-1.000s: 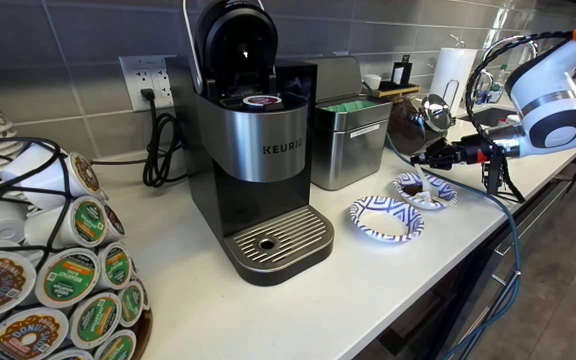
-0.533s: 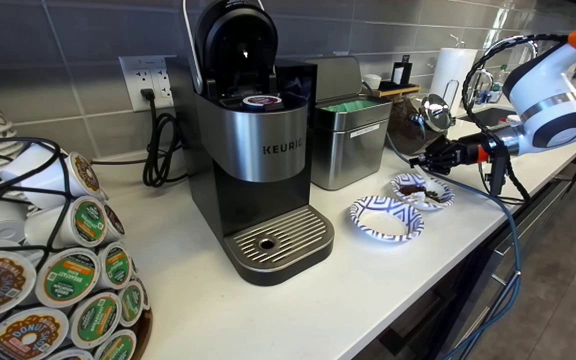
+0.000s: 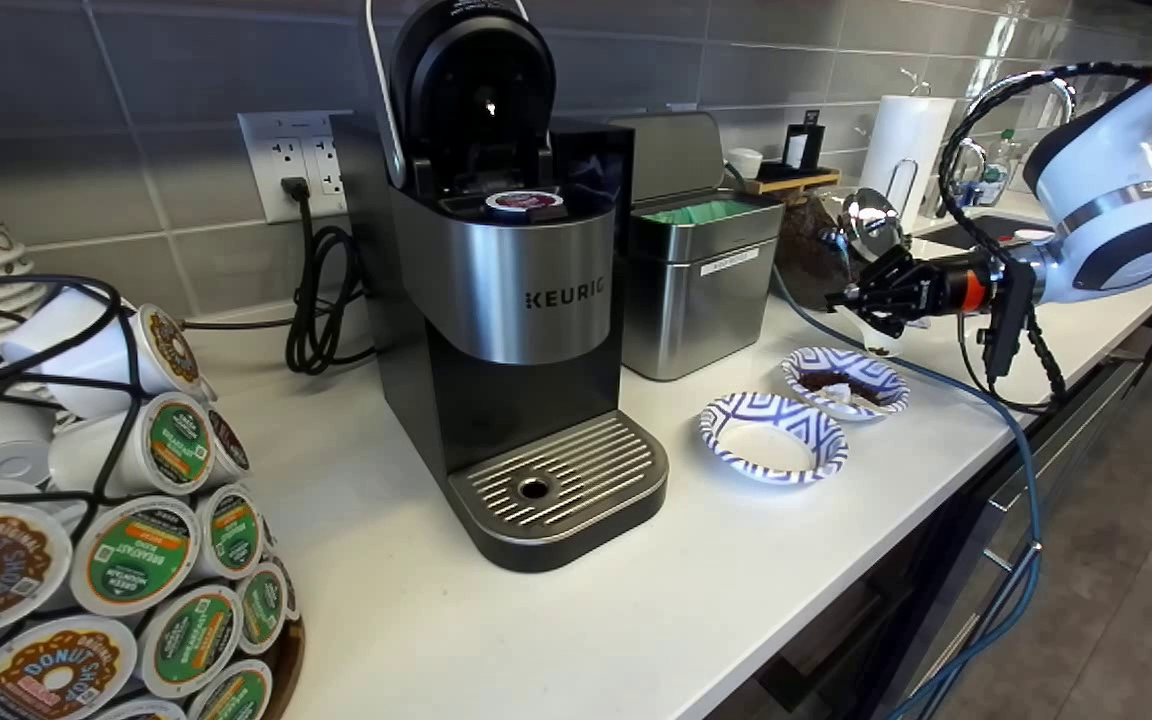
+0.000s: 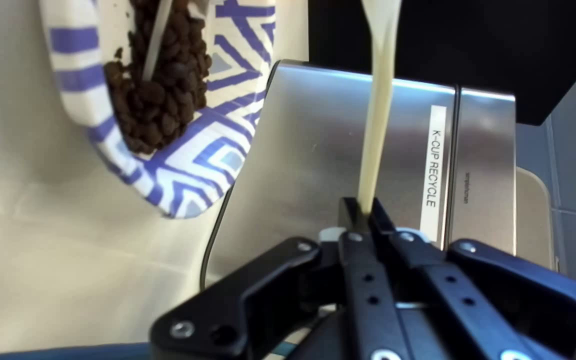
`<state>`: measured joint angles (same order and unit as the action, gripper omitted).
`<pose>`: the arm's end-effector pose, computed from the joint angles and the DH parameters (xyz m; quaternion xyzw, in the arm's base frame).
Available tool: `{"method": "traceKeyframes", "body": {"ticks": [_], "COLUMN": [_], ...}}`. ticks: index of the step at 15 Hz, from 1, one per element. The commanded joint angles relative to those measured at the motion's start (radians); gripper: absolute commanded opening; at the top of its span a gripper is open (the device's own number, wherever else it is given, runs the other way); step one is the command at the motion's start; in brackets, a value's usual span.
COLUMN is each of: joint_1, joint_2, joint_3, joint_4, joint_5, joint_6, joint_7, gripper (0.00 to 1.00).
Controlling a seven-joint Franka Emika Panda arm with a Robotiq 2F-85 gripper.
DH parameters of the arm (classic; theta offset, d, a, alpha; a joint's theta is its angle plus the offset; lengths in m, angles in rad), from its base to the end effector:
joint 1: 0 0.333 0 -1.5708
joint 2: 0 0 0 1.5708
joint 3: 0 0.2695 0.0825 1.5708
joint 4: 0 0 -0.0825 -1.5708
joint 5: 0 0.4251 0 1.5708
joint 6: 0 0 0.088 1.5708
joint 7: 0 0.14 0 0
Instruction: Use the spoon to move the contents in one plate to another
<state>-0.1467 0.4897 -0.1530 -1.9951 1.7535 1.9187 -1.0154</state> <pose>0.6193 -0.0888 0.1500 -0.7584 0.1993 -0.2339 0.5748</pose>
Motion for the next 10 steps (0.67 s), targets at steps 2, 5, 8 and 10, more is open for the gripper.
{"method": "traceKeyframes", "body": {"ticks": [2, 5, 8, 10], "joint_1": [0.029, 0.052, 0.073, 0.082], "joint_2": [-0.051, -0.11, -0.169, -0.197], "joint_3": [0.018, 0.023, 0.022, 0.028], "joint_4": [-0.065, -0.102, -0.108, -0.105], "joint_5": [-0.014, -0.01, -0.01, -0.017], "joint_6": [-0.021, -0.001, 0.03, 0.036], "joint_7": [-0.037, -0.117, -0.173, -0.175], "gripper": [0.01, 0.01, 0.01, 0.01]}}
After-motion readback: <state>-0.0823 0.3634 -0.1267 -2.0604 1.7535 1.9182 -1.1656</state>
